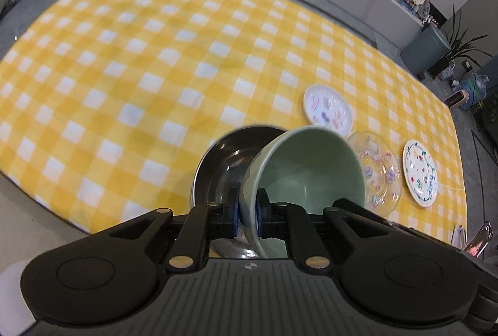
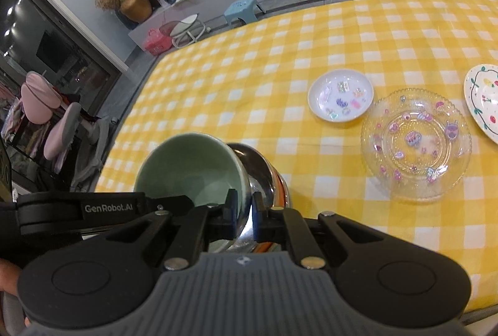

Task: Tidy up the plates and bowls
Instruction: 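Carry the pale green bowl with both grippers and lower it into the orange bowl, then open both grippers to release the pale green bowl's rim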

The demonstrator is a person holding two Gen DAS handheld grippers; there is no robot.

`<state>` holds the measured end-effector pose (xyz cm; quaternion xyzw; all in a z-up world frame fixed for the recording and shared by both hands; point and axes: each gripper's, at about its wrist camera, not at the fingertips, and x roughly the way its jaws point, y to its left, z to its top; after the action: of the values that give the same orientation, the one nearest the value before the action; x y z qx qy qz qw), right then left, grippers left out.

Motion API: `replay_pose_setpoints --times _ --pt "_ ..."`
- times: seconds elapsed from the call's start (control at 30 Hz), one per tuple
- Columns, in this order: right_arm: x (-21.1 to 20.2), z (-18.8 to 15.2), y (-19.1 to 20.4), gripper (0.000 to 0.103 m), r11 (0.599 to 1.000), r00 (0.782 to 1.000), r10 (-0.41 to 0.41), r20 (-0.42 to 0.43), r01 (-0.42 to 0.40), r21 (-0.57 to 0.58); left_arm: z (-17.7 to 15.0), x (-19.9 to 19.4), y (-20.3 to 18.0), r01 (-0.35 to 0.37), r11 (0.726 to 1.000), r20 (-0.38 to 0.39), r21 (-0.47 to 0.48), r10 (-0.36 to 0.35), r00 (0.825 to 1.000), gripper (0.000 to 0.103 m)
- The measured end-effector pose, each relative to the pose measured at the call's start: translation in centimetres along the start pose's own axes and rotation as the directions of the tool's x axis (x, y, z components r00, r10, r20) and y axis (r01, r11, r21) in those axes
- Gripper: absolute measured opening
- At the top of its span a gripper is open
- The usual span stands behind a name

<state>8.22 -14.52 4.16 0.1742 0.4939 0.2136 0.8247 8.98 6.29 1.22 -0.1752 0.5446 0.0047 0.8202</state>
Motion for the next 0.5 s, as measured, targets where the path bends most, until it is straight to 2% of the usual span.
replay_pose_setpoints --times 0.13,0.5 --pt "0.8 -0.3 -0.1 0.006 1.000 1.000 -0.013 -0.014 0.013 -0.017 -0.3 0.9 0.6 0.009 1.000 -0.049 -0.013 -0.010 0.999 0.012" --pt "2.5 -0.8 0.6 0.004 0.994 0.997 -0.071 -0.024 0.068 -0.084 0.4 2.2 -0.1 -0.051 0.996 -0.112 0.067 0.059 0.992 0.013"
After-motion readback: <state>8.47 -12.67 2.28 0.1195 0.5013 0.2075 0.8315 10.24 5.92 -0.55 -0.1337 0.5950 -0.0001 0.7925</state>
